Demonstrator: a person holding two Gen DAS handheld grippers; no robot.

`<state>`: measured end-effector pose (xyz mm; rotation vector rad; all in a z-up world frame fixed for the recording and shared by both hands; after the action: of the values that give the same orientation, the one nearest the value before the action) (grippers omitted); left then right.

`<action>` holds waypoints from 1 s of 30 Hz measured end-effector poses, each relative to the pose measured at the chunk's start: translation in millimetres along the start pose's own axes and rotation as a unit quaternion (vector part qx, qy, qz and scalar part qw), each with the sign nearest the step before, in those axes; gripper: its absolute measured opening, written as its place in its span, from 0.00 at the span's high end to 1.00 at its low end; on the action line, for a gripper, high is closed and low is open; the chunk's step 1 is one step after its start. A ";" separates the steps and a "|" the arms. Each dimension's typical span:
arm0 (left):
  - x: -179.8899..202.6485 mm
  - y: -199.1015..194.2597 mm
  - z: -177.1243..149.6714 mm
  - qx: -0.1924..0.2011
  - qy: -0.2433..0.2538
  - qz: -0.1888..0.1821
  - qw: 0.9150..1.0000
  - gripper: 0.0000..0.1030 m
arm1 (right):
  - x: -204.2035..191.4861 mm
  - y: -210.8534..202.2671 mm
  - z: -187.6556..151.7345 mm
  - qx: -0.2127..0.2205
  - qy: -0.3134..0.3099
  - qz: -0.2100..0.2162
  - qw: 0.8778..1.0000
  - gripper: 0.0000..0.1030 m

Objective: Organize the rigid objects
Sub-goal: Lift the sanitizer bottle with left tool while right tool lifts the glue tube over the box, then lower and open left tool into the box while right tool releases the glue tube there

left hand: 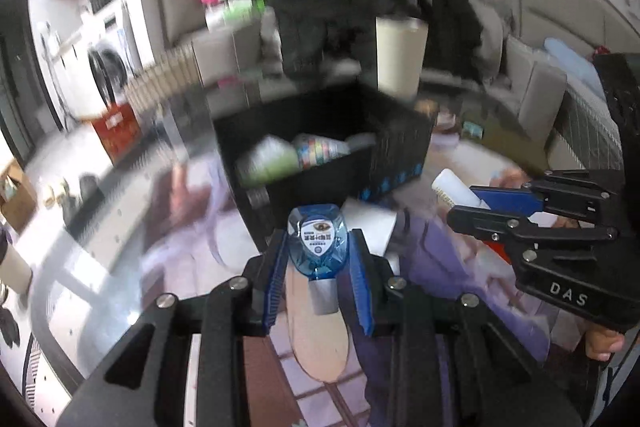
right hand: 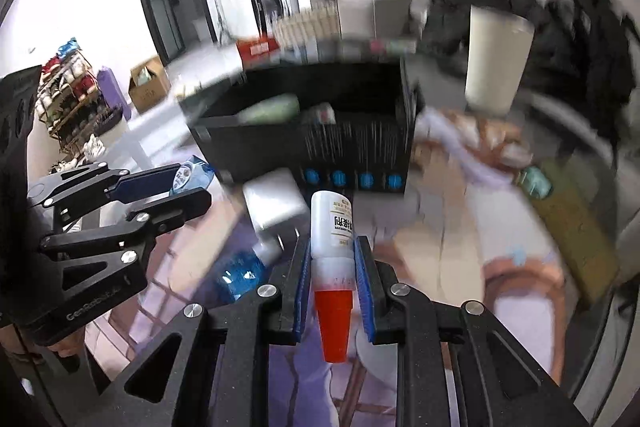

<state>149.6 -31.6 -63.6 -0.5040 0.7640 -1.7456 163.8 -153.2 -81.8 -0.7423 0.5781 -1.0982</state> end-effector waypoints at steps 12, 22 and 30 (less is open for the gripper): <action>-25.3 -71.6 39.4 0.168 -0.031 0.019 0.985 0.72 | -41.8 -92.8 34.2 0.209 -0.088 -0.050 0.973 0.80; -39.1 -79.7 66.6 0.200 -0.043 0.034 0.978 0.72 | -40.4 -113.5 66.9 0.257 -0.082 -0.069 0.960 0.80; -57.2 -61.0 95.1 0.215 -0.060 0.050 0.973 0.72 | -38.2 -101.2 109.9 0.276 -0.084 -0.078 0.954 0.80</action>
<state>189.2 11.0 48.8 -0.2670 0.3038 -1.7050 173.3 -117.6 67.9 -0.3875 0.0524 -1.2528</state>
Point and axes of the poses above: each gripper's, at about its wrist camera, not at the fingertips, and y roughly the way its jaws point, x to its right, z to its top, the point moved 7 cm from there along y, roughly the way its jaws point, and after that the axes turned 6 degrees about -x, right-handed, at the moved point
